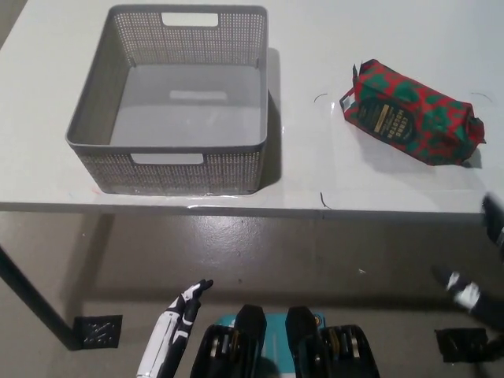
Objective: Use the right hand to pick up a bag of coffee beans on the right hand side and place it into a container on the left hand side
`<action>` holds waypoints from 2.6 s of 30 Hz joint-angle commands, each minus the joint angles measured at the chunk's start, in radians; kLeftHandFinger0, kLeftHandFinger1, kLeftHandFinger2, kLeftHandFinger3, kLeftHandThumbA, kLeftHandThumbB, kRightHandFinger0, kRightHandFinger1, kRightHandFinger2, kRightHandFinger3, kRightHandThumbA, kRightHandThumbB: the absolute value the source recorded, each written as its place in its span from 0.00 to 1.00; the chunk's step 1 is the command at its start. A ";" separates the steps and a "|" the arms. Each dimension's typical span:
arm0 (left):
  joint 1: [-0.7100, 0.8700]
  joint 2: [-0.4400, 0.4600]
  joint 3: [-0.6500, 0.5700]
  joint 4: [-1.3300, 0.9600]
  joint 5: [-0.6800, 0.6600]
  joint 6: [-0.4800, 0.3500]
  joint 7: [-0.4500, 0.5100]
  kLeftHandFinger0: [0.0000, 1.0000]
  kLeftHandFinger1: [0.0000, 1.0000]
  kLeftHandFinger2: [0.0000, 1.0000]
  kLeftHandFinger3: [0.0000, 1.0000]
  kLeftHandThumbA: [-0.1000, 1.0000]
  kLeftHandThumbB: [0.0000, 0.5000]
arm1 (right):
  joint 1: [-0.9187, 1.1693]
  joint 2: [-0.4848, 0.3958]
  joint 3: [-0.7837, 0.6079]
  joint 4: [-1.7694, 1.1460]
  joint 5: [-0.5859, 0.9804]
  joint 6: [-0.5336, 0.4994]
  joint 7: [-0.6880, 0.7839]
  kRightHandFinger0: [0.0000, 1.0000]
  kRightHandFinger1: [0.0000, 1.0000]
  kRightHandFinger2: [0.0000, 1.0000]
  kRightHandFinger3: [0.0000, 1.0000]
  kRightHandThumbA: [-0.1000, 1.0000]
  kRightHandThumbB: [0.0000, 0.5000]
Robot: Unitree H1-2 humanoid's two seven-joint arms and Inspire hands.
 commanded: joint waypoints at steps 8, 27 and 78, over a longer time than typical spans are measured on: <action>0.052 0.013 0.014 -0.055 0.013 -0.053 0.015 1.00 1.00 1.00 1.00 1.00 0.41 | -0.529 -0.257 0.103 0.082 -0.406 0.323 0.126 1.00 1.00 1.00 1.00 0.98 1.00; 0.113 0.029 0.030 -0.056 0.071 -0.103 0.043 1.00 1.00 1.00 1.00 1.00 0.42 | -1.132 -0.179 0.440 0.914 -0.357 0.411 0.350 1.00 1.00 1.00 1.00 0.90 1.00; 0.112 0.055 0.082 -0.080 0.048 -0.122 0.032 1.00 1.00 1.00 1.00 1.00 0.45 | -1.158 -0.064 0.598 1.650 -0.364 0.208 0.280 1.00 1.00 1.00 1.00 0.77 1.00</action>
